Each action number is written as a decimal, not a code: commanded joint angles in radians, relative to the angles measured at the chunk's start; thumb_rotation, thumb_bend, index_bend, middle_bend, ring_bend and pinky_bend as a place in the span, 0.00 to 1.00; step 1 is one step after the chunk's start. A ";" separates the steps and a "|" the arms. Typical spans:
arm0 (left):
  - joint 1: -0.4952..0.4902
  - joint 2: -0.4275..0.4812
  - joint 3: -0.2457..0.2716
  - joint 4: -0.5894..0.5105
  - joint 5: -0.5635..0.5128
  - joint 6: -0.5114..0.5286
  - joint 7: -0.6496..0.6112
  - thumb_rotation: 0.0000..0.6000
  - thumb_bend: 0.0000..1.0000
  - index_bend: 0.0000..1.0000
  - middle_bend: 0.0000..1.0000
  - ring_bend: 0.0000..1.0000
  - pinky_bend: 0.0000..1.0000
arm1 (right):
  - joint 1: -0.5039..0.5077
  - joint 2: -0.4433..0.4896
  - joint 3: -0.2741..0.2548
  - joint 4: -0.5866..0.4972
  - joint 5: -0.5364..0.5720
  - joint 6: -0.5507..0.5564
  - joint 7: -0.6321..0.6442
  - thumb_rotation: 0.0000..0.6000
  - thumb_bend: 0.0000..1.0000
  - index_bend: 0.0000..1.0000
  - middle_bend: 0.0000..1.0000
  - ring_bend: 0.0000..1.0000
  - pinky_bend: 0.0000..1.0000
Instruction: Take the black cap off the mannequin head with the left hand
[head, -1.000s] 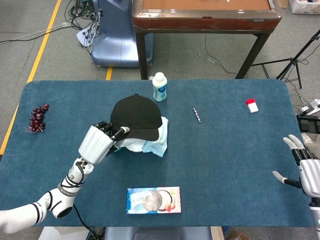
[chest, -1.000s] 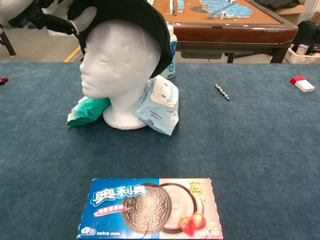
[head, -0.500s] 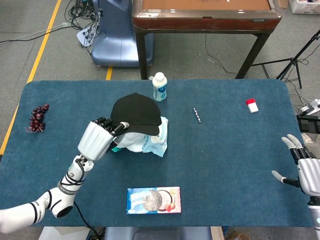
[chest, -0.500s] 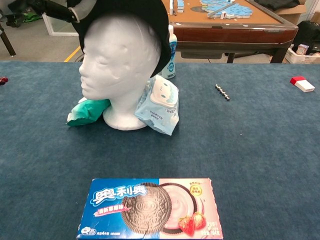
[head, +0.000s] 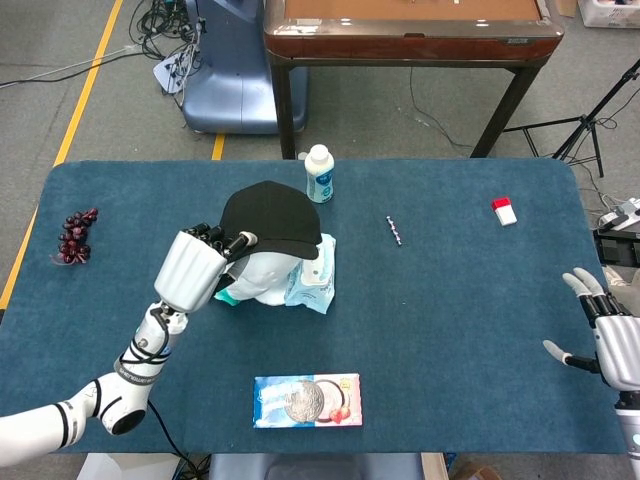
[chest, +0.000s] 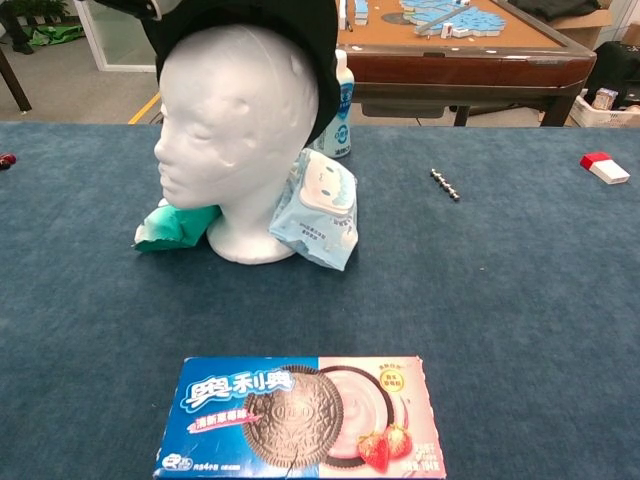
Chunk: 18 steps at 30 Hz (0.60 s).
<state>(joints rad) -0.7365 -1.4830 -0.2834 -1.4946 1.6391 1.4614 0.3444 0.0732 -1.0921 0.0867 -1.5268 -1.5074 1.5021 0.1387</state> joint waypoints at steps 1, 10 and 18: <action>-0.003 0.019 -0.013 -0.030 -0.023 -0.021 0.020 1.00 0.54 0.55 0.86 0.71 0.78 | 0.001 0.000 0.000 0.000 0.001 -0.002 0.000 1.00 0.08 0.09 0.11 0.17 0.38; -0.015 0.055 -0.044 -0.090 -0.094 -0.077 0.082 1.00 0.53 0.56 0.85 0.71 0.78 | 0.006 -0.001 0.000 0.000 0.005 -0.012 -0.003 1.00 0.08 0.09 0.11 0.17 0.38; -0.054 0.053 -0.089 -0.075 -0.183 -0.139 0.114 1.00 0.53 0.56 0.85 0.70 0.78 | 0.009 -0.001 0.001 0.000 0.010 -0.018 -0.004 1.00 0.08 0.09 0.11 0.17 0.38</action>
<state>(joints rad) -0.7829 -1.4288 -0.3642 -1.5751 1.4658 1.3311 0.4518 0.0820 -1.0926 0.0878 -1.5266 -1.4973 1.4845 0.1347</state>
